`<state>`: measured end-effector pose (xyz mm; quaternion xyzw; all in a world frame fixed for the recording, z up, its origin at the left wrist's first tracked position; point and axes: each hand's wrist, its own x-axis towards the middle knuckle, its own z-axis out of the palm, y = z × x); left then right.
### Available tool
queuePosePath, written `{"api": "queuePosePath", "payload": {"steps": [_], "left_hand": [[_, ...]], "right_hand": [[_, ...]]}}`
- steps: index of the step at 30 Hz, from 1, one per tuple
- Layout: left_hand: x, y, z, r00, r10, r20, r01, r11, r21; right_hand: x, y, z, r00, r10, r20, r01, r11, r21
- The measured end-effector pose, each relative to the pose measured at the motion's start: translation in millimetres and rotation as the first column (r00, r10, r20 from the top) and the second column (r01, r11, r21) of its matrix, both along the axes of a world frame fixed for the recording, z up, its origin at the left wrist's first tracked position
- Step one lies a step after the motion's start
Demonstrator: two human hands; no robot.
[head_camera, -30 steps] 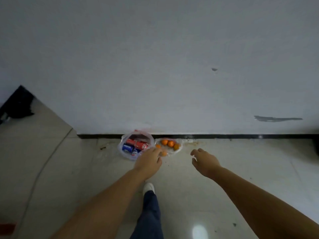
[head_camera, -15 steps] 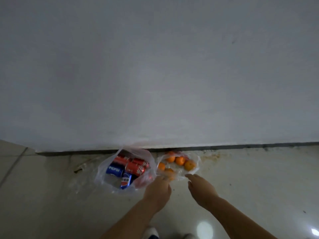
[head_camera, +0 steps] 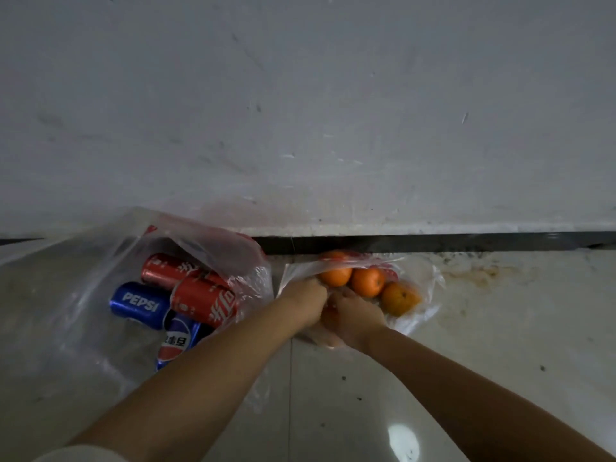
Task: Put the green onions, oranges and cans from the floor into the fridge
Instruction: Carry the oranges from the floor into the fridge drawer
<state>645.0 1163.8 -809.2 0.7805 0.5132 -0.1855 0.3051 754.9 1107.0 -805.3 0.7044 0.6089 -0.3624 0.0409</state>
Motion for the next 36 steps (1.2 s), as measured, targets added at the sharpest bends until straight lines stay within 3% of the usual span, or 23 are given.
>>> {"api": "queuePosePath", "payload": {"steps": [1,3,9,13,16,22,27,36], "left_hand": [[-3,1,0,0.993,-0.073,-0.091,0.071,0.997,-0.023],[-11,-2,1,0.980,-0.165,-0.112,0.166,0.986,0.000],[-23,-14,-14,0.990,-0.077,-0.120,0.101,0.973,0.206],[-24,-14,5,0.993,-0.098,-0.062,0.106,0.985,0.138],[-21,-22,44,0.998,-0.063,0.015,0.063,0.997,-0.039],[1,-37,177,0.977,0.023,0.210,0.000,0.994,-0.109],[15,-43,309,0.987,0.012,0.160,0.009,0.992,-0.129],[67,-60,554,0.934,-0.278,0.226,0.307,0.946,-0.103]], "right_hand": [[-4,-6,-3,1.000,0.019,0.008,-0.018,1.000,-0.025],[-10,-17,-9,0.998,0.047,0.037,-0.044,0.996,-0.083],[-16,-19,-14,0.976,0.171,0.134,-0.156,0.981,-0.114],[-3,-25,-7,0.994,0.062,0.089,-0.059,0.998,-0.035],[12,-37,24,0.995,-0.057,0.083,0.054,0.998,0.033],[32,-57,155,0.977,-0.184,0.104,0.182,0.983,0.031],[51,-84,298,0.954,-0.278,0.111,0.279,0.960,0.007],[83,-145,544,0.869,-0.482,0.114,0.475,0.876,0.083]]}}
